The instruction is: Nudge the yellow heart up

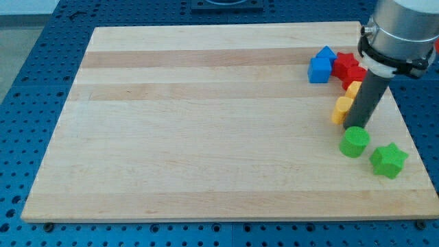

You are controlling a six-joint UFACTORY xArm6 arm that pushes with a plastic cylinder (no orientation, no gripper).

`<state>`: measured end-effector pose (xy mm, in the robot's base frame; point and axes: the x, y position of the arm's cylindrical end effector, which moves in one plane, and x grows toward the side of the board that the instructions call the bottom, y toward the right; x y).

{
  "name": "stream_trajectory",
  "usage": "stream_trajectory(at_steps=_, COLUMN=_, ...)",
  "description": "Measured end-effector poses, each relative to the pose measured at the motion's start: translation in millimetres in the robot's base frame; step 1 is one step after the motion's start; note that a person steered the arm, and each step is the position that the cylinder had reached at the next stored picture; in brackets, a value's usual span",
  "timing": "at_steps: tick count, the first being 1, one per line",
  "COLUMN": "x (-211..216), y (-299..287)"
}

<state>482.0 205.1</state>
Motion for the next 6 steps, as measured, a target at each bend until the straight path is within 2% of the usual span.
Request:
stream_trajectory(at_steps=1, x=22.6, y=-0.8)
stream_trajectory(at_steps=2, x=25.2, y=-18.2)
stream_trajectory(at_steps=6, x=-22.1, y=-25.6)
